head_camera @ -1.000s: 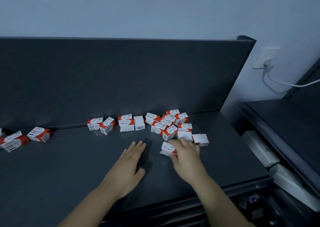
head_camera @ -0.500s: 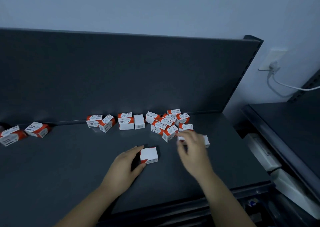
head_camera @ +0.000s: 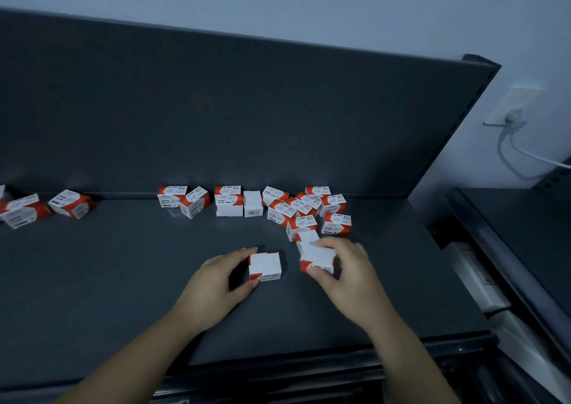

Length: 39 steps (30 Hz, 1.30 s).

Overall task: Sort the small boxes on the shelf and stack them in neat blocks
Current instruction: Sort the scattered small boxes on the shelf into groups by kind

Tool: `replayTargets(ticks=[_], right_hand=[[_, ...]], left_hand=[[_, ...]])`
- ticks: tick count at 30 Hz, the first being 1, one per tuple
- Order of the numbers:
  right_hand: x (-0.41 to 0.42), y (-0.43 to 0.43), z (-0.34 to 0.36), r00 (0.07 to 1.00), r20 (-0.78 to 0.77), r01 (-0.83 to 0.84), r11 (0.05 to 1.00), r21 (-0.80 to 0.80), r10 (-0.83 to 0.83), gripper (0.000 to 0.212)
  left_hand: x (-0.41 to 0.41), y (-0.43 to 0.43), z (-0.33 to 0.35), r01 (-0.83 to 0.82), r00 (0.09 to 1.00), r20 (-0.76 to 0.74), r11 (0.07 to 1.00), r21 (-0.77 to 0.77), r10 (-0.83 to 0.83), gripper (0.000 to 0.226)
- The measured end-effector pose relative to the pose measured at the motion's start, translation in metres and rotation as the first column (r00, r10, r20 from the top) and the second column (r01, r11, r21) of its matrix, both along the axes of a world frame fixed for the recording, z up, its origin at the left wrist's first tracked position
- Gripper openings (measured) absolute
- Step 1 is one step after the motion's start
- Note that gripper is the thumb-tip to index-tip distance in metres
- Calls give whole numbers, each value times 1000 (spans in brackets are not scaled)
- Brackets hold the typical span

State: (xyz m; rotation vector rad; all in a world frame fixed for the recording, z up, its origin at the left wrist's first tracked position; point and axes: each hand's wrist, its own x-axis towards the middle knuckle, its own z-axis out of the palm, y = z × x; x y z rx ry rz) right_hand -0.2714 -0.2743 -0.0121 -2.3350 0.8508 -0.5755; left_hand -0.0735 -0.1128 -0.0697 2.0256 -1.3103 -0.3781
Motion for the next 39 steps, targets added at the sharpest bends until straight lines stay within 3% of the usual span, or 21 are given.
replayTargets(ticks=[6,11,15,18,21,23,26,28,31,35,39], right_hand=[[48,37,-12,975,-33,-219,975,-31,218,39],[59,44,-25,979,-49,-205,970,-130,200,43],[47,31,-20,974,-69,-221,970,-98,215,52],[37,14,-23,989,-72,-134,987,-86,129,54],[28,1,-29,980,-181,-112,983,-148,84,64],[23,-4,-30,978,-145,-163,981,-102,147,55],[20,-11,-20,977,-24,-212,976,-46,211,24],[27,-16,-11,986,22,-165,983,-82,168,22],[49,-30,1,996,-87,-49,982,-184,33,33],[74,-43,2,934,-357,-75,965,-250,-20,44],[75,-47,-2,926,-378,-124,949,-291,6,52]], left_hand=[[-3,1,5,30,998,-45,998,-52,-32,57],[-2,2,6,24,984,-174,995,-97,-41,72],[-1,2,6,-9,978,-207,993,-118,-15,66],[0,3,5,-19,984,-177,995,-98,1,58],[1,2,4,-48,981,-192,995,-92,30,56],[1,2,4,-58,979,-201,994,-91,39,56],[1,1,3,-64,978,-204,994,-93,44,56],[1,1,3,-71,977,-206,992,-100,49,56],[0,2,5,-75,979,-197,992,-105,53,55],[0,2,7,-75,979,-198,992,-103,53,55],[0,3,8,-80,978,-203,992,-100,58,55]])
